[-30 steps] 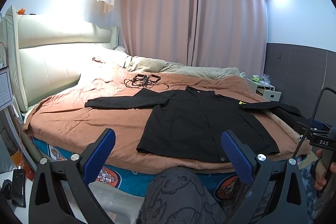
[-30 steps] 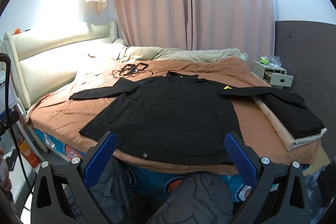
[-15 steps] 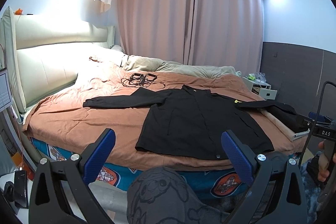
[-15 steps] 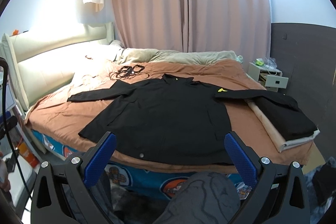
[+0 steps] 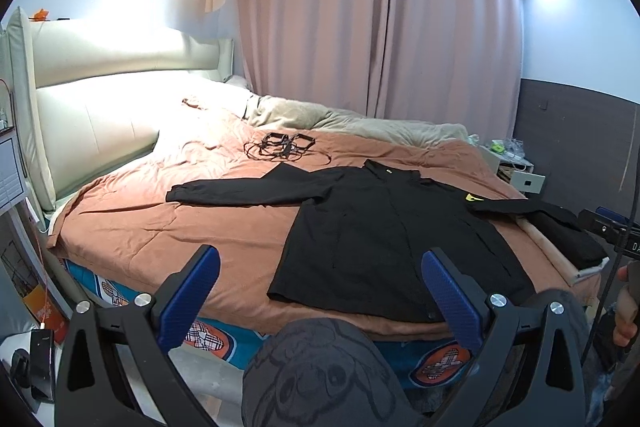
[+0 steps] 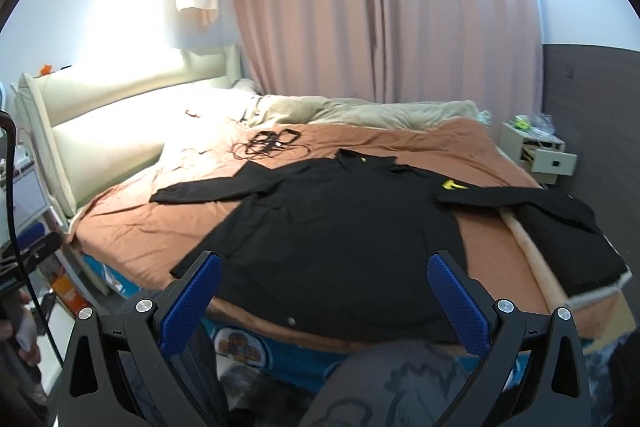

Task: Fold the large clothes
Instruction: 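Move both tools down to the jacket's sleeve and hem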

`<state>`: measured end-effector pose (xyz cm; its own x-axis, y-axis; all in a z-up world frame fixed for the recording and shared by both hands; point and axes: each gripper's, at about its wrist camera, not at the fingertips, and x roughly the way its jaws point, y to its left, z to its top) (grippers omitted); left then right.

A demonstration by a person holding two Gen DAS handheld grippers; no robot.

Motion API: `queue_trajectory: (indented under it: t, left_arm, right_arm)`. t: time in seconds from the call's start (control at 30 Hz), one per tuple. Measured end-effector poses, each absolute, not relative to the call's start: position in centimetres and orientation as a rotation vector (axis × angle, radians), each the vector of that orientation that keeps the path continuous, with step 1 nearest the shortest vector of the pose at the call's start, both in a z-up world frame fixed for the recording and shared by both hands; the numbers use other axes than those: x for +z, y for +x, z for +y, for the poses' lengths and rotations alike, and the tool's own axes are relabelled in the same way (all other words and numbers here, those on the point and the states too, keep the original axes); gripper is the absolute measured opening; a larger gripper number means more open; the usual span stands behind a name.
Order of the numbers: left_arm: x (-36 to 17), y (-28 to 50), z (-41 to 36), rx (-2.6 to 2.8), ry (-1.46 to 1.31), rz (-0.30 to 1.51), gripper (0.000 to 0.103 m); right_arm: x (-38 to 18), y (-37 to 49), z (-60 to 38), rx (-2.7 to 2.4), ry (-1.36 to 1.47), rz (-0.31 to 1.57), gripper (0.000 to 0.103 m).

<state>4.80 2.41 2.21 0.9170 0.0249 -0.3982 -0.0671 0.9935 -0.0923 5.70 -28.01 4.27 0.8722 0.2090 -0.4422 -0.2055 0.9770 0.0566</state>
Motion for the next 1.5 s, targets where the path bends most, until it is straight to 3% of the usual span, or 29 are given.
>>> queue_trajectory:
  t: [0.5, 0.8, 0.83, 1.07, 1.13, 1.5]
  left_arm:
    - [-0.1, 18.0, 6.7, 0.098, -0.18, 0.517, 0.103]
    - [-1.2, 25.7, 11.3, 0.138, -0.244, 0.566, 0.089]
    - [-1.3, 26.3, 11.9, 0.142, -0.249, 0.572, 0.084]
    - [-2.3, 31.7, 16.6, 0.177, -0.31, 0.613, 0.076]
    - [-2.7, 33.2, 17.9, 0.191, -0.337, 0.626, 0.074]
    - [-6.7, 40.4, 25.4, 0.291, -0.506, 0.689, 0.073]
  right_arm:
    - [1.4, 20.7, -27.0, 0.223, 0.067, 0.586, 0.103]
    - [0.9, 30.3, -24.8, 0.252, 0.098, 0.619, 0.103]
    - [0.8, 31.3, -24.5, 0.254, 0.103, 0.623, 0.102]
    - [-1.0, 38.1, -21.9, 0.273, 0.148, 0.669, 0.097]
    - [-1.7, 40.0, -20.8, 0.291, 0.151, 0.689, 0.091]
    - [-5.8, 48.1, -17.2, 0.325, 0.121, 0.79, 0.073]
